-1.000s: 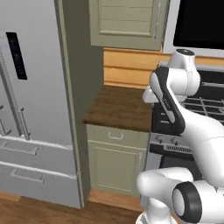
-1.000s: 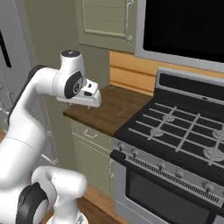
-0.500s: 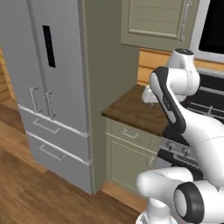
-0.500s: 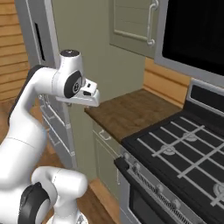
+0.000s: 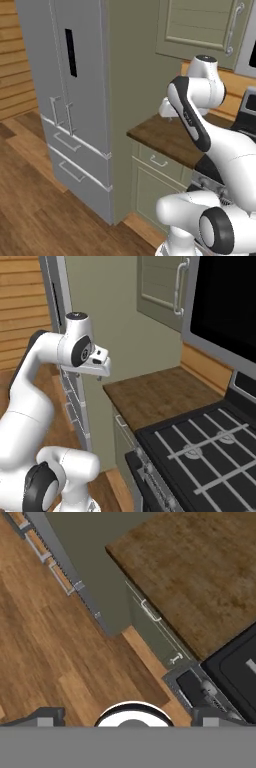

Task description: Take a straw from the drawer in front and place it inside the glass cup on the dining counter.

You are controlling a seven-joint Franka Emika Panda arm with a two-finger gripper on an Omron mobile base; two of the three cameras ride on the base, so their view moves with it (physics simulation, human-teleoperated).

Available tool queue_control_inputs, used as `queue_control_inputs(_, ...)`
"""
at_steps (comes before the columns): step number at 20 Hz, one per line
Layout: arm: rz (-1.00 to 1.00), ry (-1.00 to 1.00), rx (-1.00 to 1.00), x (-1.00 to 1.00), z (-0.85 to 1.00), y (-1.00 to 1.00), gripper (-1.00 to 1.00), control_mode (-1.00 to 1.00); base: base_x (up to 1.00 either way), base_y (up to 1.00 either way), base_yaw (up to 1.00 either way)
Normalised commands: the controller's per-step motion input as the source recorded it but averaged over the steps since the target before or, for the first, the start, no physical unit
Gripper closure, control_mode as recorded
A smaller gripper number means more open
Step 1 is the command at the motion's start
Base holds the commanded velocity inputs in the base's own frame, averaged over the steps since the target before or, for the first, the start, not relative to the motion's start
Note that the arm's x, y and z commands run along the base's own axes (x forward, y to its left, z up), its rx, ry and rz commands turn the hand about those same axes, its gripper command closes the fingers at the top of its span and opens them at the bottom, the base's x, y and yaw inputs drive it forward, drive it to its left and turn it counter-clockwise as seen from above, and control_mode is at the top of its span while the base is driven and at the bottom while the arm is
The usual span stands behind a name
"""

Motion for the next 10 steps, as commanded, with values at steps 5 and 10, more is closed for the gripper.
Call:
queue_control_inputs(5, 0.00, 0.00, 0.00, 0.00, 0.00, 0.00, -1.00, 1.00, 0.00, -0.49, 0.27)
queue_control_inputs(10, 0.21, 0.00, -0.02, 0.00, -0.04, -0.11, -1.00, -1.00, 0.00, 0.00, 0.00)
